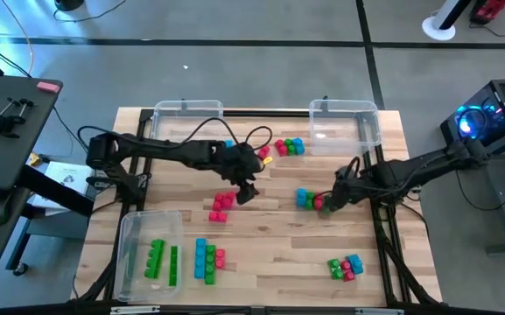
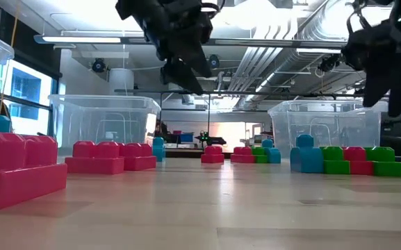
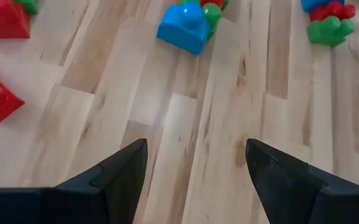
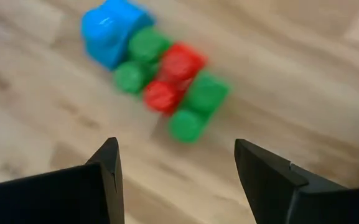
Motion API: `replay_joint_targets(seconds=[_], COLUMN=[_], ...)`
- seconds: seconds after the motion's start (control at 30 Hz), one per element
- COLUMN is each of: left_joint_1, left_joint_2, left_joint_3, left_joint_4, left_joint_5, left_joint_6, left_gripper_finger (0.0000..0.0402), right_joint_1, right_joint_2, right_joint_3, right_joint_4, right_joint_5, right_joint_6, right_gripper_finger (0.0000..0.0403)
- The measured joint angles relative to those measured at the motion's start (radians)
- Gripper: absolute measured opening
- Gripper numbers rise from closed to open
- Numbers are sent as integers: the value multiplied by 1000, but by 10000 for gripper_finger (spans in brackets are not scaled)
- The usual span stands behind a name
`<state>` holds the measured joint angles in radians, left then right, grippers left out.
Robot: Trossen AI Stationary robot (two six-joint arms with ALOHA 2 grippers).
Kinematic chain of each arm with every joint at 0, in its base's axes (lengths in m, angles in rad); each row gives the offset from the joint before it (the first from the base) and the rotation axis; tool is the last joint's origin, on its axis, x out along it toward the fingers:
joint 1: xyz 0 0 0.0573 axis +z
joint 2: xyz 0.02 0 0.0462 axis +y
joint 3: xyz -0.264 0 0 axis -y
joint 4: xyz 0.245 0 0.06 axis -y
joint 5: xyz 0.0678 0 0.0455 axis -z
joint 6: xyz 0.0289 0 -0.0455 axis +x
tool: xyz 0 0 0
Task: Sort blocks
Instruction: Put the green game piece into the bottom left transparent bin
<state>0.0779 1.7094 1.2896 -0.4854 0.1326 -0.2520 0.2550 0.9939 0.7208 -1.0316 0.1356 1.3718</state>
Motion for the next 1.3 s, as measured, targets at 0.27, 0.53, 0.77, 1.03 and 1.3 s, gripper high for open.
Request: replay_joint_targets(seconds=[0.27, 0.53, 0.77, 1.03, 1.3], left_joint_1=[15, -2, -22, -38, -42], left_joint_2=[-5, -6, -6, -6, -6], left_joint_3=[0, 0, 0, 0, 0], left_joint_4=[112, 148, 147, 146, 146], left_joint_5=[0, -1, -4, -12, -14], left_joint_6=[-48, -82, -88, -87, -73], left_gripper_finger=[257, 257, 257, 257, 257], right_joint_1=[-131, -252, -277, -174, -9], right_joint_2=[41, 111, 199, 230, 230], right_joint_3=[-54, -128, -131, -131, -130], right_joint_4=[-9, 97, 146, 213, 315], right_joint_5=[24, 79, 33, -40, -96], right_joint_6=[-110, -234, -340, -275, -122], right_gripper_finger=[44, 6, 1, 0, 0])
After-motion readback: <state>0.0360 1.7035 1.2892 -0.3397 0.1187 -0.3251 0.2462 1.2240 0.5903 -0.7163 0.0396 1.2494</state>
